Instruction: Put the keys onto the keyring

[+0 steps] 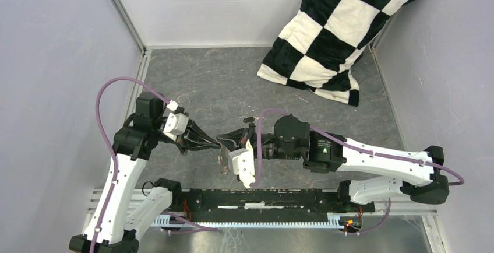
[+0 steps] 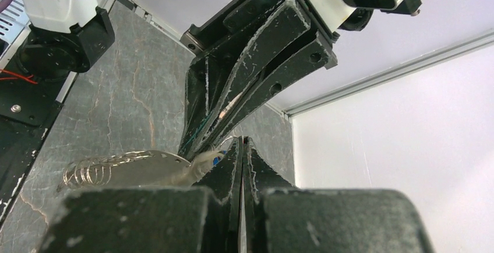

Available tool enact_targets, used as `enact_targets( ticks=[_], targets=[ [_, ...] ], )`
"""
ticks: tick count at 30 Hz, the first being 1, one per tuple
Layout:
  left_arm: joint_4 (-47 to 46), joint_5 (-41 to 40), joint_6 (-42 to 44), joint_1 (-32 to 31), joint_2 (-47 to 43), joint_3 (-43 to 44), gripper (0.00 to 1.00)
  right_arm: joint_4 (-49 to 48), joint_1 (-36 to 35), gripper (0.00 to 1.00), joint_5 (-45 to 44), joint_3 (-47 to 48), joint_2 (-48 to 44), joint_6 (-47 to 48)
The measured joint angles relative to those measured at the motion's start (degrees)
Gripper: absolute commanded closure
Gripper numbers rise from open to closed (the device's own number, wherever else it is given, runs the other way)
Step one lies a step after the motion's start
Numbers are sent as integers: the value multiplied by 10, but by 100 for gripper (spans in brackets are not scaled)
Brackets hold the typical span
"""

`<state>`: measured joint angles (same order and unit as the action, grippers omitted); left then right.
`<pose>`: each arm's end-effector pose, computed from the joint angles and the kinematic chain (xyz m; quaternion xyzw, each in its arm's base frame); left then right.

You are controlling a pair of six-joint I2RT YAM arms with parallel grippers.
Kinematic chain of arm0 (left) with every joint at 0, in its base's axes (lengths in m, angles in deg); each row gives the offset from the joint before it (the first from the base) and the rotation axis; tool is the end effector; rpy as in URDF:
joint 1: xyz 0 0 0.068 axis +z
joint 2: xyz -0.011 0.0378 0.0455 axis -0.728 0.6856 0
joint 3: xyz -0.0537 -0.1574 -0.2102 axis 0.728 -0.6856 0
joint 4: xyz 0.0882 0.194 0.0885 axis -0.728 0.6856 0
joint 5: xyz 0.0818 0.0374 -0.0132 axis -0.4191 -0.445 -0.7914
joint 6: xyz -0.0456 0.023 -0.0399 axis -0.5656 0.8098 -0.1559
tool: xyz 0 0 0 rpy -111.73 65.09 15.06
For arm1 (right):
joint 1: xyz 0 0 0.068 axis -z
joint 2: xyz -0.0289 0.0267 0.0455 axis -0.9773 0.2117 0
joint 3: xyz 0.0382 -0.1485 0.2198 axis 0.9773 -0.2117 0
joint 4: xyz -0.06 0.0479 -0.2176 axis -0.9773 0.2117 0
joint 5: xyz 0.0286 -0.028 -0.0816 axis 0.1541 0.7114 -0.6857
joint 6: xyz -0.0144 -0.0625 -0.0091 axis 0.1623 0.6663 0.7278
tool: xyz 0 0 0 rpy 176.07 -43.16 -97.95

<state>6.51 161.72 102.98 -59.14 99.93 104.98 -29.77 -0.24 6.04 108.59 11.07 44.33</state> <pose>0.0790 -0.0691 0.3561 0.5659 0.4462 -0.5148 0.4643 0.0484 0.2581 0.4048 -0.6781 0.3033 0.2201 0.6322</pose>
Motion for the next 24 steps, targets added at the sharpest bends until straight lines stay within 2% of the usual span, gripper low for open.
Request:
enact_targets(
  ticks=[17, 18, 20, 21, 22, 23, 24],
  targets=[
    [0, 0, 0, -2, -10, -1, 98, -17, 3, 100, -8, 0, 10, -6],
    [0, 0, 0, -2, -12, -2, 98, -18, 5, 95, -14, 0, 10, -12],
    [0, -2, 0, -2, -14, -7, 98, -26, 13, 73, -32, -4, 7, -32],
    [0, -6, 0, -2, -17, -12, 98, -32, 21, 64, -44, -10, 2, -47],
    [0, -9, 0, -2, -20, -15, 98, -44, 32, 58, -56, -23, -6, -64],
    [0, -12, 0, -2, -22, -19, 98, -54, 45, 47, -70, -40, -18, -85],
    [0, -17, 0, -2, -24, -22, 98, -66, 59, 22, -82, -59, -31, -104]
  ],
)
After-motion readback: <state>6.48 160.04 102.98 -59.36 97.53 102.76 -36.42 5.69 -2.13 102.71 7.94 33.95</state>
